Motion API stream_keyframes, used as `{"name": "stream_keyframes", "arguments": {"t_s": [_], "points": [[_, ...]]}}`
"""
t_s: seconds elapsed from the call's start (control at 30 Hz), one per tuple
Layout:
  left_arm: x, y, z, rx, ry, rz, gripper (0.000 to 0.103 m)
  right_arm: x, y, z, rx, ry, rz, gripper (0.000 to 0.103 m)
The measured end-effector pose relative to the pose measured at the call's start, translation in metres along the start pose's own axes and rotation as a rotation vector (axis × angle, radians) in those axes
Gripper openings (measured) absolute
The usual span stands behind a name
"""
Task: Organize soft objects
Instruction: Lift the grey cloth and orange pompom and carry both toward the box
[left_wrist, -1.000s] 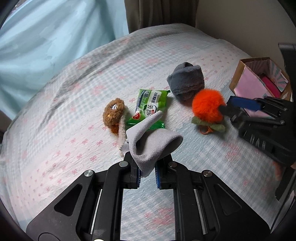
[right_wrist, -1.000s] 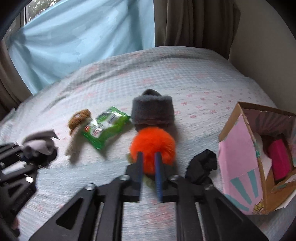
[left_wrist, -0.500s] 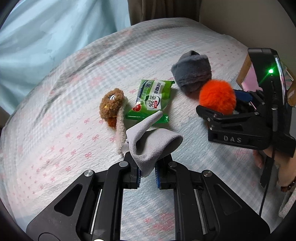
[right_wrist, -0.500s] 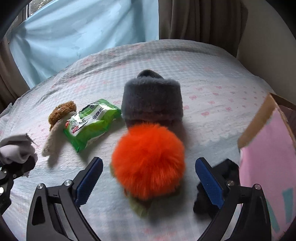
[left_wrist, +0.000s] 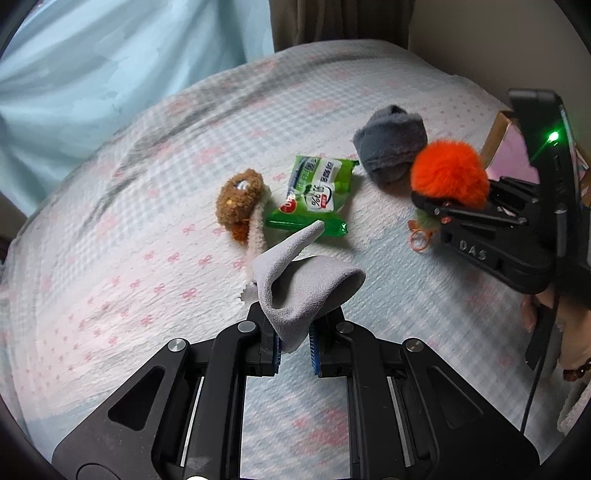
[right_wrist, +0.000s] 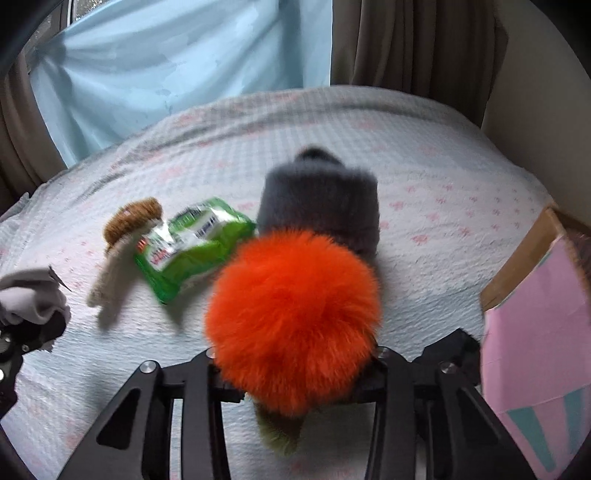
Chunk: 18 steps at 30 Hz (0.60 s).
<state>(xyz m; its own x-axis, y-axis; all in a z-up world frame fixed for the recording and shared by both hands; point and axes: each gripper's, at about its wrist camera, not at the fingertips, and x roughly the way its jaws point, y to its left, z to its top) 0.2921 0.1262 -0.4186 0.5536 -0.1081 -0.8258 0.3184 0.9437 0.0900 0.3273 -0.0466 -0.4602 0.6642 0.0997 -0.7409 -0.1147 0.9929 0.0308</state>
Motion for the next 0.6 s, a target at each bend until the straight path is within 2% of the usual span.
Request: {"name": "stream_keyframes", "arguments": {"t_s": [0.2, 0.37, 0.6], "points": [[-0.051, 0.006, 0.012, -0.021, -0.052, 0.013, 0.01, -0.059, 0.005, 0.02, 0.011, -0.065, 0.007, 0.036], [-0.11, 0.004, 0.034, -0.047, -0.109, 0.013, 0.01, -0.132, 0.008, 0.043, 0.012, -0.106, 0.012, 0.036], [-0.185, -0.013, 0.065, -0.103, -0.164, -0.041, 0.01, -0.233, 0.001, 0.067, 0.038, -0.116, -0.015, 0.036]]}}
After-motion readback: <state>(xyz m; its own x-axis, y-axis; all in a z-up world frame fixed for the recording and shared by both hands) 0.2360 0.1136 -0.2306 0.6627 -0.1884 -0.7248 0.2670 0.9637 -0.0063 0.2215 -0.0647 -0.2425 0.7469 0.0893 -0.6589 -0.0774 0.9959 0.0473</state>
